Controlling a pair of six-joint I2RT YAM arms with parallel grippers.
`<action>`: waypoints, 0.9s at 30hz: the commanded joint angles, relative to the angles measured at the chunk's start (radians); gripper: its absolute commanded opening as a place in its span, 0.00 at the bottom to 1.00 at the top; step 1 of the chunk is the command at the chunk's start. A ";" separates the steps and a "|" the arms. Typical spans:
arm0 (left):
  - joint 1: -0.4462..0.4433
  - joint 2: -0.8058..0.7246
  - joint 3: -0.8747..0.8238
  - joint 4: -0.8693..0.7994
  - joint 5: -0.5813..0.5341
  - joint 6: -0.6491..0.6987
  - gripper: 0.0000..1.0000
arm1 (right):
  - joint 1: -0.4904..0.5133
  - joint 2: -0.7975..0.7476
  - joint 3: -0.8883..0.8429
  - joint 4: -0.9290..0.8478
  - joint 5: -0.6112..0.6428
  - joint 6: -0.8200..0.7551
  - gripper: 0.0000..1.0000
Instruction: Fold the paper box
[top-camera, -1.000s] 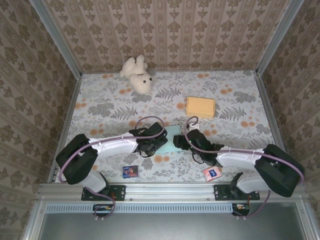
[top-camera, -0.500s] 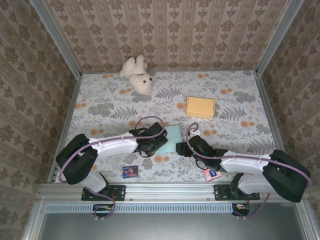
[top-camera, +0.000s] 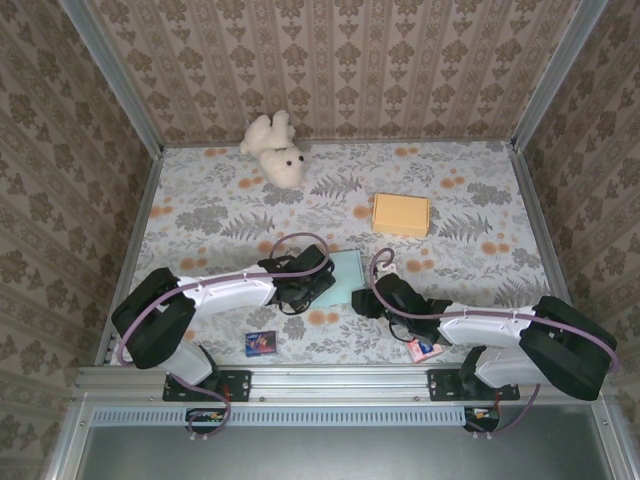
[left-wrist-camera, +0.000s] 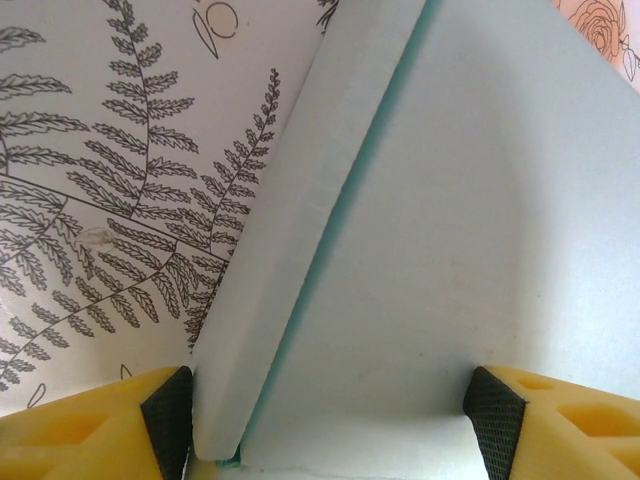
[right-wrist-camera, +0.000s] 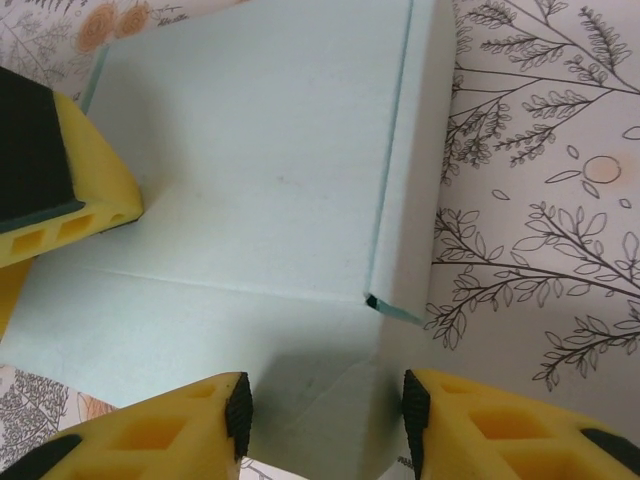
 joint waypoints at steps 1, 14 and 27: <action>0.013 0.020 -0.046 -0.132 -0.038 -0.029 0.75 | 0.009 0.012 -0.011 0.037 -0.034 0.022 0.44; 0.014 0.025 -0.052 -0.132 -0.044 -0.029 0.75 | 0.019 0.037 -0.016 0.048 0.016 0.008 0.43; 0.015 0.028 -0.052 -0.137 -0.048 -0.028 0.75 | 0.021 0.059 -0.023 0.057 0.066 -0.007 0.43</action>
